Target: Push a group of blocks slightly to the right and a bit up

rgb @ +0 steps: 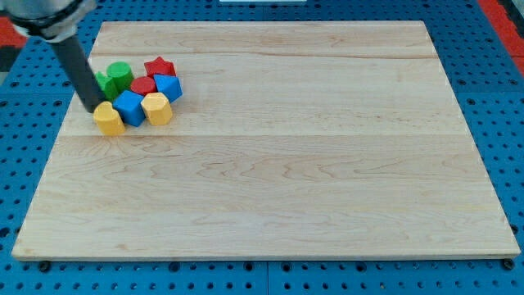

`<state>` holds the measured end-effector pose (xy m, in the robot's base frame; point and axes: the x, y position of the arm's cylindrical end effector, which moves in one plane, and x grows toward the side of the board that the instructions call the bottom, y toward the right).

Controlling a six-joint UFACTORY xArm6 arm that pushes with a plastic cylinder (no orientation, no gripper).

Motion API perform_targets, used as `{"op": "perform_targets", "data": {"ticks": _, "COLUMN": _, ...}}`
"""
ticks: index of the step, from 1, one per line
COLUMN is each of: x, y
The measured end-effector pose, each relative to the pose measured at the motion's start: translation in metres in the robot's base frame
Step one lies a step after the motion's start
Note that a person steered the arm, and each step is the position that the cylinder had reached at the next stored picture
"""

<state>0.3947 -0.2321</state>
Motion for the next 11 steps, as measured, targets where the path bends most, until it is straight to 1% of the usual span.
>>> {"op": "perform_targets", "data": {"ticks": 1, "x": 0.003, "y": -0.046}}
{"op": "perform_targets", "data": {"ticks": 2, "x": 0.005, "y": -0.072}}
{"op": "perform_targets", "data": {"ticks": 3, "x": -0.015, "y": -0.065}}
{"op": "perform_targets", "data": {"ticks": 4, "x": -0.033, "y": -0.018}}
{"op": "perform_targets", "data": {"ticks": 5, "x": -0.034, "y": 0.018}}
{"op": "perform_targets", "data": {"ticks": 6, "x": -0.053, "y": 0.026}}
{"op": "perform_targets", "data": {"ticks": 7, "x": -0.056, "y": 0.027}}
{"op": "perform_targets", "data": {"ticks": 8, "x": -0.075, "y": 0.050}}
{"op": "perform_targets", "data": {"ticks": 9, "x": -0.079, "y": 0.072}}
{"op": "perform_targets", "data": {"ticks": 11, "x": -0.073, "y": 0.140}}
